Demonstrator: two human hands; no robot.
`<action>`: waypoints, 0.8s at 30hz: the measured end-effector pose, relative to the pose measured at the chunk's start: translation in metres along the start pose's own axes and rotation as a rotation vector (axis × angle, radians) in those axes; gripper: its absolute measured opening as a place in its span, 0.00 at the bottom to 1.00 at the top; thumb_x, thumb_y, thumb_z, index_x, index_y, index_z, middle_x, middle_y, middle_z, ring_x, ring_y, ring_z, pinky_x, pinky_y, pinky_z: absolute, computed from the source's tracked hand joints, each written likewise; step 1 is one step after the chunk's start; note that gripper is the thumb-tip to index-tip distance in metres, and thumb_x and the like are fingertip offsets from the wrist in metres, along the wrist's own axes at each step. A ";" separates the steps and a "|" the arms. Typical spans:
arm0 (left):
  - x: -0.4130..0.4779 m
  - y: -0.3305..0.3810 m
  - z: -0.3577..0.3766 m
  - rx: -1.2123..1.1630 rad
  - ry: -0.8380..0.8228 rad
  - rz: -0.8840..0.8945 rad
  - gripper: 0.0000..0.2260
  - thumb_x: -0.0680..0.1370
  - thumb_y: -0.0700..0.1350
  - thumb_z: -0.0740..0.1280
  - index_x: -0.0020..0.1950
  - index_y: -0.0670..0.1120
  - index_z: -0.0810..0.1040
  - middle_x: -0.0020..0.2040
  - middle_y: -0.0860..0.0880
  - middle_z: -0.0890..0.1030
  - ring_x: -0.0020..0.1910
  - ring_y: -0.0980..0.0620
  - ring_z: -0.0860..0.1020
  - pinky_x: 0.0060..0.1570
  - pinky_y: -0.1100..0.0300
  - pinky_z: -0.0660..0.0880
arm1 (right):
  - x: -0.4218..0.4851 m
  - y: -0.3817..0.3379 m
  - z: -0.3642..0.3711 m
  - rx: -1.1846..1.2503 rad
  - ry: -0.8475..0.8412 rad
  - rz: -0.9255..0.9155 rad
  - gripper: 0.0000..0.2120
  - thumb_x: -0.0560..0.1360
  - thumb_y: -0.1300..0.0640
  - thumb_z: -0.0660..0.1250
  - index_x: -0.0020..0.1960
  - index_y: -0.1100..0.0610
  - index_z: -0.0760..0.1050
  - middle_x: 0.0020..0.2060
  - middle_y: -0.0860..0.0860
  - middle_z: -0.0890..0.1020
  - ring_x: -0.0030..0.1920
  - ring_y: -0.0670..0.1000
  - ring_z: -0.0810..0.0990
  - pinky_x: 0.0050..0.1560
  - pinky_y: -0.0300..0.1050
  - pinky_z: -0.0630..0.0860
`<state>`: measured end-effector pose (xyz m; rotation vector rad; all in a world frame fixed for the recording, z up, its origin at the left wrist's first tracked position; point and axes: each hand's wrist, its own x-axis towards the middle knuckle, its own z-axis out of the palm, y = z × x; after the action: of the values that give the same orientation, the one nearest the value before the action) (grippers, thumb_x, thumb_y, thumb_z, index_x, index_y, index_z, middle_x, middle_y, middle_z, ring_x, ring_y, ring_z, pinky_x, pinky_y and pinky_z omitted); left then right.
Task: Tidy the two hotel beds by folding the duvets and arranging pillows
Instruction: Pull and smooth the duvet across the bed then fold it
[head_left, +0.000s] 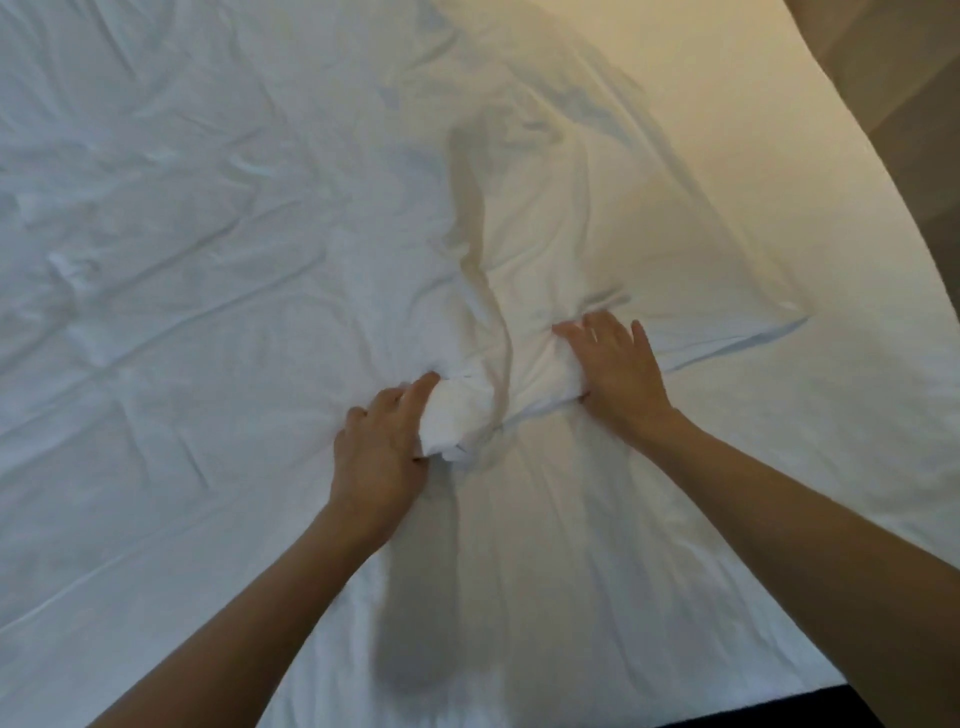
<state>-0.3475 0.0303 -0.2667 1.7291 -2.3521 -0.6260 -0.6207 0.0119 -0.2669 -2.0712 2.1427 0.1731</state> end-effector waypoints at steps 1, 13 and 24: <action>0.005 -0.005 -0.002 -0.013 -0.005 0.006 0.30 0.71 0.40 0.69 0.72 0.53 0.67 0.57 0.44 0.78 0.43 0.37 0.76 0.39 0.52 0.72 | 0.005 0.002 0.000 0.033 0.043 -0.010 0.29 0.70 0.64 0.65 0.71 0.55 0.67 0.65 0.59 0.71 0.67 0.61 0.68 0.65 0.56 0.62; -0.002 -0.015 -0.028 -0.099 -0.022 0.016 0.24 0.69 0.48 0.58 0.65 0.51 0.73 0.44 0.45 0.81 0.40 0.42 0.78 0.36 0.56 0.70 | -0.019 0.009 -0.059 0.106 -0.026 -0.048 0.16 0.70 0.65 0.65 0.57 0.58 0.72 0.51 0.57 0.79 0.50 0.60 0.77 0.42 0.47 0.68; -0.074 0.048 -0.065 0.156 -0.063 -0.050 0.25 0.74 0.49 0.64 0.71 0.60 0.64 0.48 0.52 0.82 0.45 0.48 0.80 0.37 0.60 0.67 | -0.083 0.036 -0.098 0.126 -0.116 -0.131 0.12 0.70 0.63 0.65 0.54 0.59 0.72 0.49 0.56 0.78 0.51 0.59 0.76 0.43 0.46 0.66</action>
<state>-0.3418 0.0963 -0.1791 1.8633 -2.4680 -0.5241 -0.6572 0.0764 -0.1559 -2.0679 1.8947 0.1350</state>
